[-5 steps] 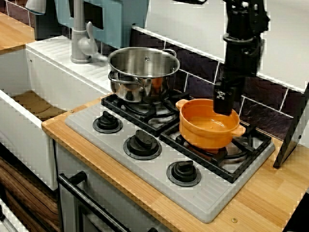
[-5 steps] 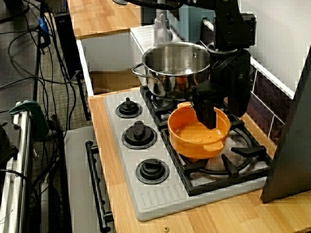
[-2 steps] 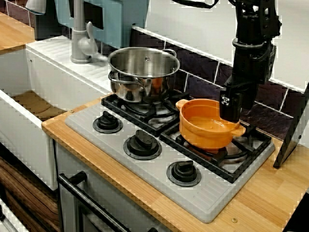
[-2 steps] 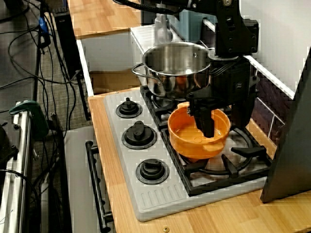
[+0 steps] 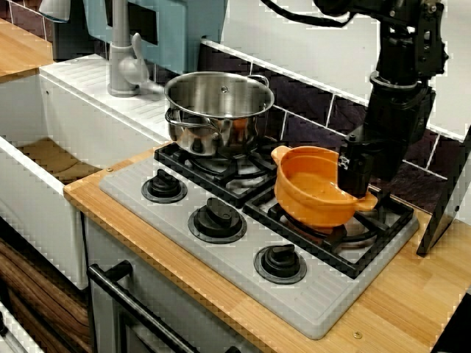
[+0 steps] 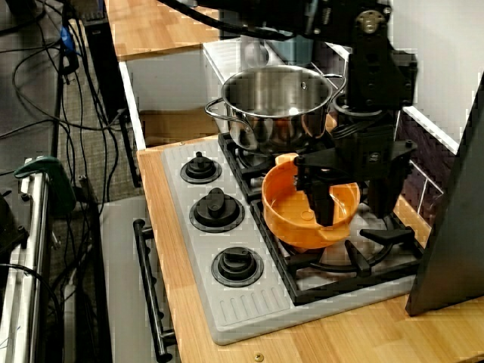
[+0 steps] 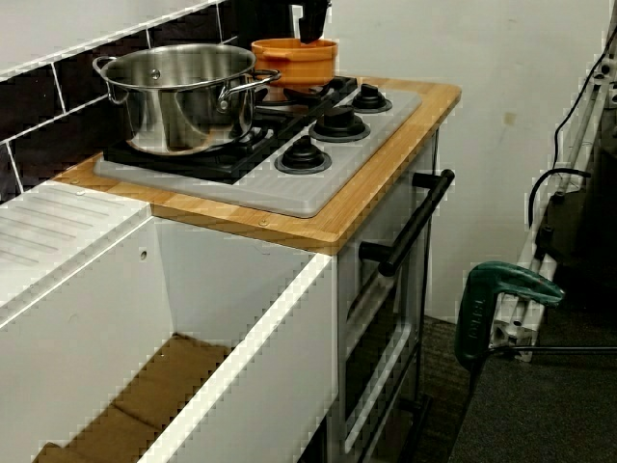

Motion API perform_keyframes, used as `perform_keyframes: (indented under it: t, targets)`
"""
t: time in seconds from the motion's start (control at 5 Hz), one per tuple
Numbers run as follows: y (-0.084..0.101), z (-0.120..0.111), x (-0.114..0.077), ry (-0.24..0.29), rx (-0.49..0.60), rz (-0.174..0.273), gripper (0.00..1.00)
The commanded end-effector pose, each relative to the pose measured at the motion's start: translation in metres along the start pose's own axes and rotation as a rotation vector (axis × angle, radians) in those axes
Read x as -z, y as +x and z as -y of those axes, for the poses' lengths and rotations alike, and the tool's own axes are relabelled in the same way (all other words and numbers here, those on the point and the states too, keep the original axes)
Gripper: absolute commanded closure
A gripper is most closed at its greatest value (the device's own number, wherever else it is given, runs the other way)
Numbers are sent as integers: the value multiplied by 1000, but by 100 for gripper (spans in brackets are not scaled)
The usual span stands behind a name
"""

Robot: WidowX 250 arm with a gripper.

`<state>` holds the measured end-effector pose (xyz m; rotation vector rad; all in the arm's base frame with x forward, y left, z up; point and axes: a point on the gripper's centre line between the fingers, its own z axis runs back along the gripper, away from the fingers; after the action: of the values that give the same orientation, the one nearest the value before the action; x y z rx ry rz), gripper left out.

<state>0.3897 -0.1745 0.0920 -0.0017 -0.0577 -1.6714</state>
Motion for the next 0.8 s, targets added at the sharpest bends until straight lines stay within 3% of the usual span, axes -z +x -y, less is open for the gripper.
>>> perform_keyframes:
  t: [0.0, 0.6]
  targets:
    - [-13, -3, -18, 48, -6, 20, 0]
    - [-17, -4, -13, 42, -20, 17, 0]
